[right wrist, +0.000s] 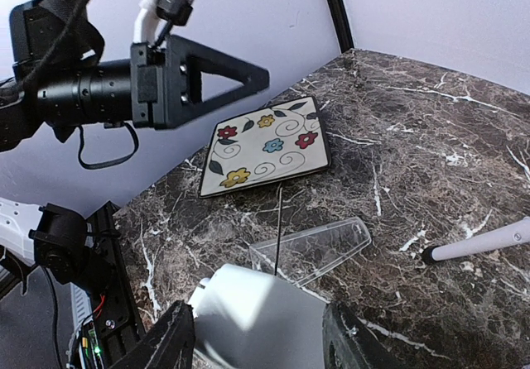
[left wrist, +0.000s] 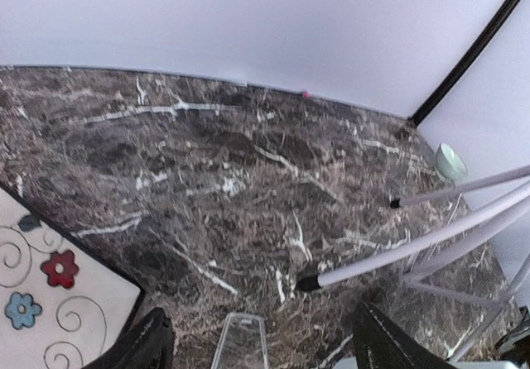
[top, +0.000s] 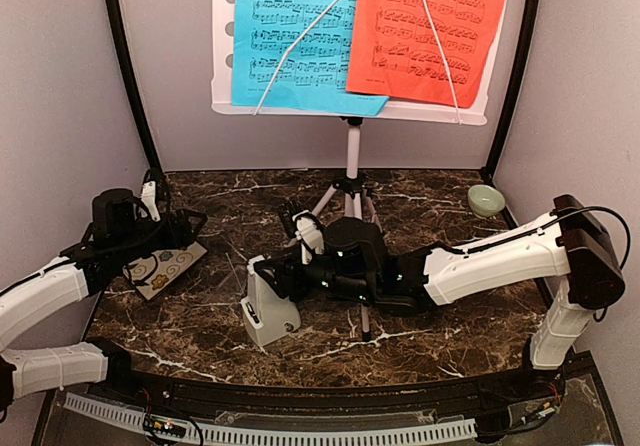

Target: Set up the instrument practice props

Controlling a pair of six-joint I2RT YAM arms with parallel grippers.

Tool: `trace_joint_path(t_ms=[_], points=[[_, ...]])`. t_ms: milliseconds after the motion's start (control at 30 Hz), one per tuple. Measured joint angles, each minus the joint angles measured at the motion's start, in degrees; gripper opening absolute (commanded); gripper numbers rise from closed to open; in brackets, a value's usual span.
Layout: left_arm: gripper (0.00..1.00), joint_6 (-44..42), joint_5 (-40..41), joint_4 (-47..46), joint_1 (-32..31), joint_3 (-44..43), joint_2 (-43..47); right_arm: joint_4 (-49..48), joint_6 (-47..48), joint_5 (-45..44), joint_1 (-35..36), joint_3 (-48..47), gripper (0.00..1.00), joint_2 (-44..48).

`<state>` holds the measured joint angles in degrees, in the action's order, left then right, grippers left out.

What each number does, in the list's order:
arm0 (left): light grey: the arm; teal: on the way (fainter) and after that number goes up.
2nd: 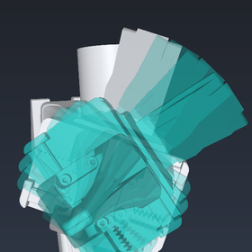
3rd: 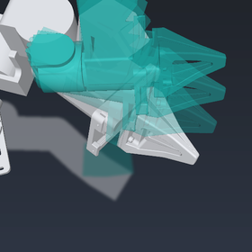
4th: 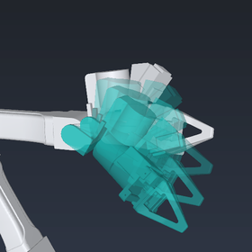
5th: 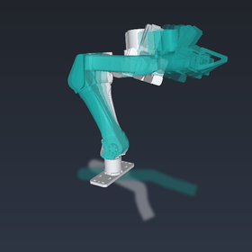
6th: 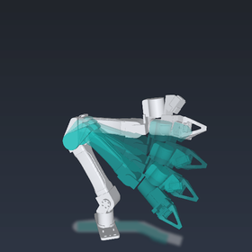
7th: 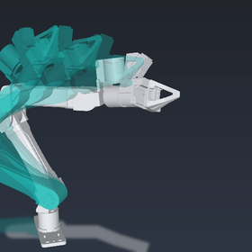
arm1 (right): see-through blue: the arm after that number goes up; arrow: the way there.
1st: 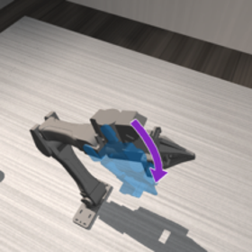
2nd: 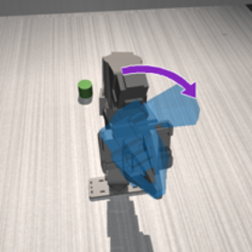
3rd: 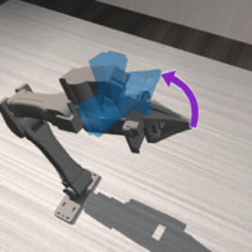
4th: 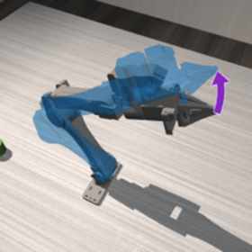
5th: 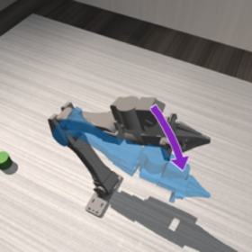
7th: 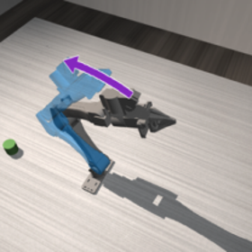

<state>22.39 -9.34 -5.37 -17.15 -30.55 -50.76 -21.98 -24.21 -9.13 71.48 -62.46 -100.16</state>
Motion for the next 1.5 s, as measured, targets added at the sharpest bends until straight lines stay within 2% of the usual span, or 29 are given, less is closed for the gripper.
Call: trace_joint_path(t_ms=[133,400,767,900,967,1000,1267,1500], points=[[0.74,-0.7,-4.0,5.4,0.0,-0.1,-4.4,0.0,0.0,0.0,0.0,0.0,0.55,0.0],[0.79,-1.0,-5.5,11.3,0.0,-0.1,-3.7,1.2,0.4,0.0,0.0,-0.5,0.6,0.2],[0.89,-1.9,-4.6,16.4,0.0,-1.7,-0.9,12.0,3.3,-0.2,0.0,-5.9,0.72,1.2],[0.94,-2.0,-4.2,17.9,0.0,-2.9,-0.9,16.3,4.7,0.1,0.0,-7.5,0.81,1.5],[0.98,-2.1,-3.7,18.6,0.0,-3.3,-0.9,18.1,5.6,0.2,0.0,-7.7,0.98,2.0],[0.99,-2.1,-3.5,19.1,0.0,-3.5,-0.9,18.8,6.2,0.3,0.0,-7.8,0.99,2.4],[0.99,-2.6,-2.5,22.7,0.0,-9.0,-1.1,21.3,7.5,0.4,0.0,-8.0,1.0,8.1],[0.99,-3.2,-1.5,25.4,0.0,-15.0,-3.8,21.1,7.6,0.2,-0.3,-3.8,1.0,19.8]])
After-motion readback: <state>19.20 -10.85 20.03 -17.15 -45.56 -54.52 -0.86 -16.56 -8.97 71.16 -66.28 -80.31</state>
